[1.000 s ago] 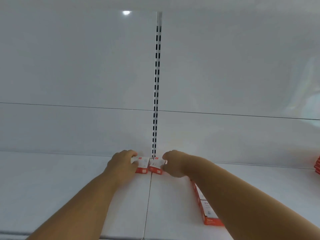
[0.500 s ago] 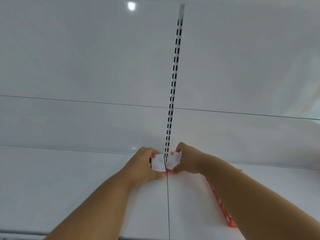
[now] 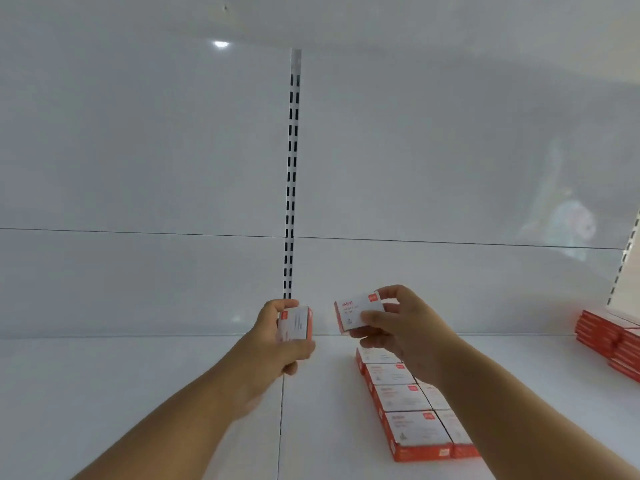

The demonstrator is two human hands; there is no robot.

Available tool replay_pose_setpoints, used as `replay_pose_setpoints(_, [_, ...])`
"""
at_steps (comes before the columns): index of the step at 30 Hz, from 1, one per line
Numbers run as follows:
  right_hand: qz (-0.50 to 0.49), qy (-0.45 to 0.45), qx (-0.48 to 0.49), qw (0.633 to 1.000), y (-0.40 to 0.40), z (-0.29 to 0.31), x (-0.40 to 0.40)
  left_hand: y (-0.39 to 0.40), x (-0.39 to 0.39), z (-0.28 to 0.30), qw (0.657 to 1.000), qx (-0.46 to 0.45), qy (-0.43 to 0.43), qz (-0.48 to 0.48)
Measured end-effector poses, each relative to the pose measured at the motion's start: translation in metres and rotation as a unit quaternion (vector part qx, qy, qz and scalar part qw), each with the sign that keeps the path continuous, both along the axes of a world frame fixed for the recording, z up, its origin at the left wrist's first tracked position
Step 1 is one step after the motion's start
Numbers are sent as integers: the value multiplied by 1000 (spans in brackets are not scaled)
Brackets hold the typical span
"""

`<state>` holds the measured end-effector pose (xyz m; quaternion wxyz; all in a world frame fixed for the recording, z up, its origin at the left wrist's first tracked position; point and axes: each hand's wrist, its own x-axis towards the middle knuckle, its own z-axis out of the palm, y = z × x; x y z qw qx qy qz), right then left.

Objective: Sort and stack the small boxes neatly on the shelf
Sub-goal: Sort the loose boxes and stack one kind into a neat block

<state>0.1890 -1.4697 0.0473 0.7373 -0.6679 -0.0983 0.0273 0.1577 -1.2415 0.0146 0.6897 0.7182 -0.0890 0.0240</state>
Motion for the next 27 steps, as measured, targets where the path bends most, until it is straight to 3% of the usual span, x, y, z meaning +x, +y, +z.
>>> replay_pose_setpoints(2, [10, 33, 65, 997, -17, 4, -3, -22, -2, 12, 998, -41, 23, -42])
replay_pose_setpoints(6, [22, 40, 131, 990, -49, 14, -1, -58, 5, 36, 992, -78, -23, -92])
replay_pose_setpoints(11, [35, 34, 219, 975, -82, 30, 17, -96, 34, 55, 942, -312, 31, -122])
replay_pose_setpoints(13, [49, 45, 242, 968, -94, 32, 27, -109, 48, 53, 941, -320, 56, -96])
replay_pose_setpoints(16, [41, 49, 214, 975, -113, 24, 46, -117, 67, 40, 970, -234, 56, -39])
replay_pose_setpoints(20, [-9, 71, 59, 996, -122, 0, 71, -114, 85, 11, 994, -72, 46, 72])
replay_pose_setpoints(23, [-49, 78, -71, 993, -120, -23, 89, -112, 93, -12, 989, 73, 42, 123])
replay_pose_setpoints(27, [-91, 39, -232, 968, -110, -44, 102, -112, 101, -28, 968, 186, 13, 169])
